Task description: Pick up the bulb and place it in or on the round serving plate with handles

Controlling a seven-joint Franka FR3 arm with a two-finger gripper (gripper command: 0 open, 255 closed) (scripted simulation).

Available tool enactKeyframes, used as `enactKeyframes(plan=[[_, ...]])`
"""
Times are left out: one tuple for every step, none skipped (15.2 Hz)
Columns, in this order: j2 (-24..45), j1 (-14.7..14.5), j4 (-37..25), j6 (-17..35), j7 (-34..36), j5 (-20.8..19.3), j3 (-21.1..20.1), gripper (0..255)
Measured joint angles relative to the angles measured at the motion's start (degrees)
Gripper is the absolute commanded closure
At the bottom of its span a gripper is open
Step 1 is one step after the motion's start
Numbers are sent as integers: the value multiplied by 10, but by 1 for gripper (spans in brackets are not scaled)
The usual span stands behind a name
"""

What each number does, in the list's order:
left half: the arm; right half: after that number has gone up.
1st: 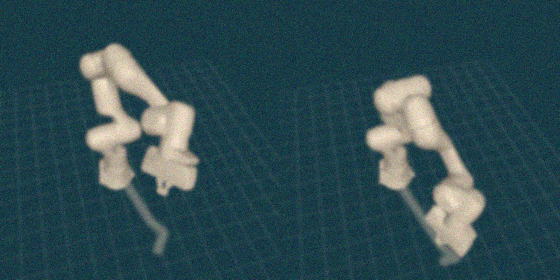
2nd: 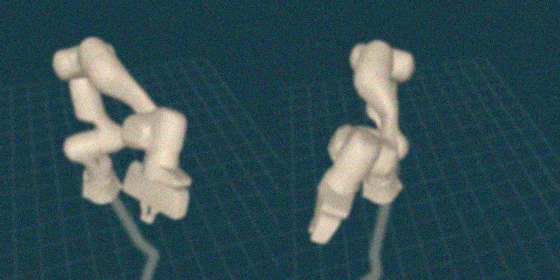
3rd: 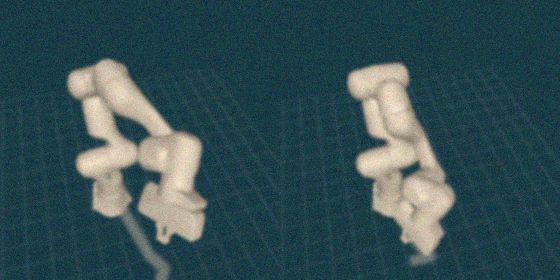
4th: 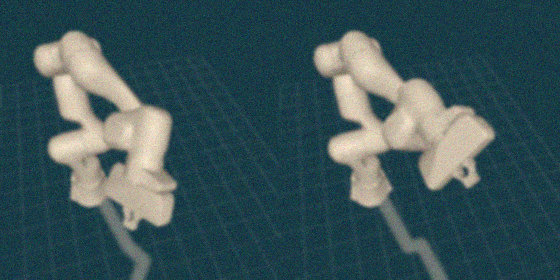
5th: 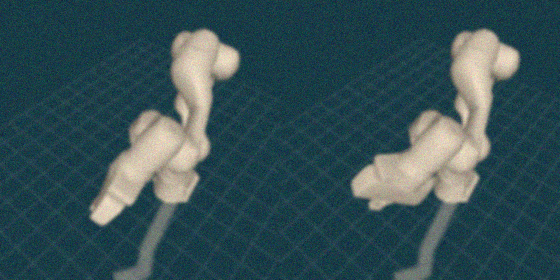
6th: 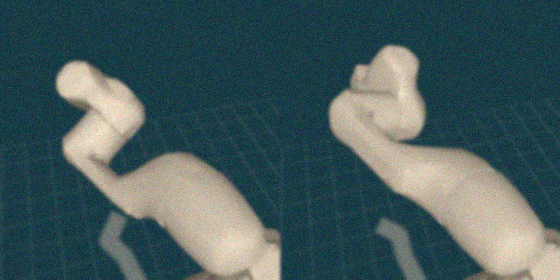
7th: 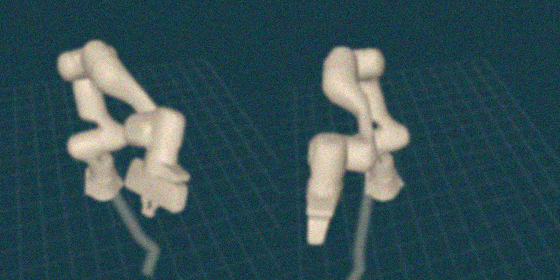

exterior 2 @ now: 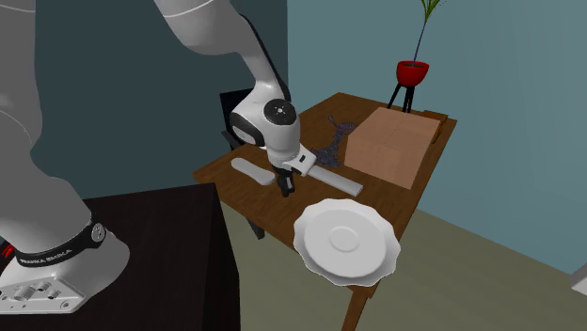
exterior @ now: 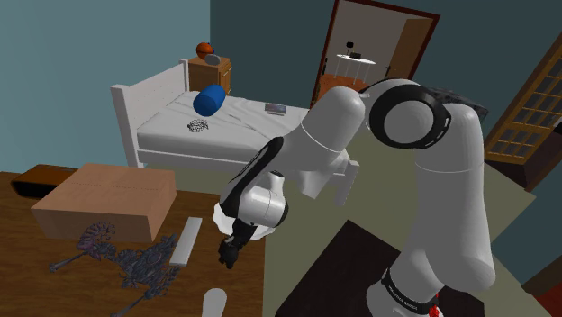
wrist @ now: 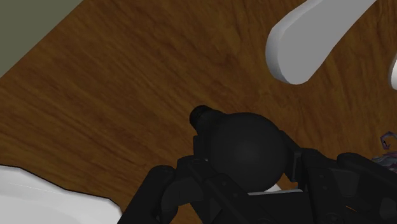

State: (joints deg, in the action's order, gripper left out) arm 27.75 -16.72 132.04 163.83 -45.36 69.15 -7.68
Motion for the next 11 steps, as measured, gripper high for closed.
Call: enactKeyframes(plan=[[0,0,0,0,0,0,0,255],[0,0,0,0,0,0,0,255],[0,0,0,0,0,0,0,255],[0,0,0,0,0,0,0,255],[0,0,0,0,0,0,0,255],[0,0,0,0,0,0,0,255],[0,0,0,0,0,0,0,255],[0,0,0,0,0,0,0,255],[-5,-2,3,-3,6,-6,2,255],[-11,-3,6,-5,12,-11,5,255],[-19,-5,11,-8,19,-17,7,255]])
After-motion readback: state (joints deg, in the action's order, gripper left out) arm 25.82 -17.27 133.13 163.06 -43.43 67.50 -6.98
